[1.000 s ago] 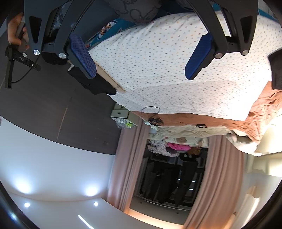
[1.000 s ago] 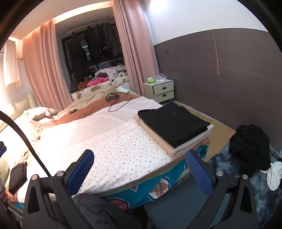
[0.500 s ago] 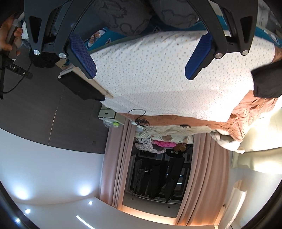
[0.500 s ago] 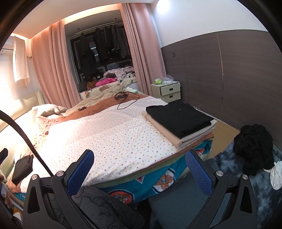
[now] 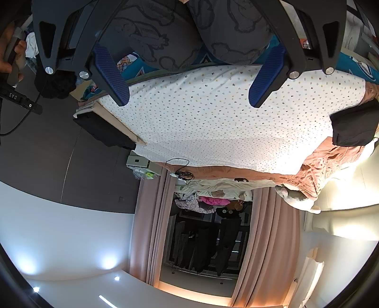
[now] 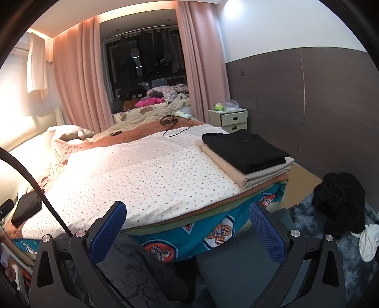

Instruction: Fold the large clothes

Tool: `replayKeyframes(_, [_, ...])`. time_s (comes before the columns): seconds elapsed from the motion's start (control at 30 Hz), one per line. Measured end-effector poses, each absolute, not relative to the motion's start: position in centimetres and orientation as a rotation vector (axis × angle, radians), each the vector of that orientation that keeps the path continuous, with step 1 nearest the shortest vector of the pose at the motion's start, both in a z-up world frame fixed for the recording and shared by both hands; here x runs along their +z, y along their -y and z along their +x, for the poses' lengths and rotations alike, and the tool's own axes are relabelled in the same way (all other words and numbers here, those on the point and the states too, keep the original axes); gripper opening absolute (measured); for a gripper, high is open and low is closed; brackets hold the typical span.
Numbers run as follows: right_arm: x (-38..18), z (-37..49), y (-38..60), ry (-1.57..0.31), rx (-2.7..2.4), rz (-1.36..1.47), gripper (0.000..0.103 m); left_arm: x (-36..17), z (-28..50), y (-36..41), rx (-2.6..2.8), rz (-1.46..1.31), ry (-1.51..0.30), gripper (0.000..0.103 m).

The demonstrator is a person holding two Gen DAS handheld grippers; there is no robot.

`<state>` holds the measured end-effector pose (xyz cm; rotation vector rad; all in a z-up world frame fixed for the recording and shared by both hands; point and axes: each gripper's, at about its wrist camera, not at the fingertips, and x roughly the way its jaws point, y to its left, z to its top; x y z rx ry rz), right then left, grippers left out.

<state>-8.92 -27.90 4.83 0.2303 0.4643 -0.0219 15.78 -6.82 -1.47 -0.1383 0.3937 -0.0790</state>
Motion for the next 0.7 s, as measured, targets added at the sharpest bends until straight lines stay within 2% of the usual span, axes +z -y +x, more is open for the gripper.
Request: replayKeyframes(0.7, [4.4, -9.4, 26.6, -0.468, -0.009, 0.218, 0.103, -1.3, 14.7, 7.5, -0.065, -0.096, -0.385, 0.103])
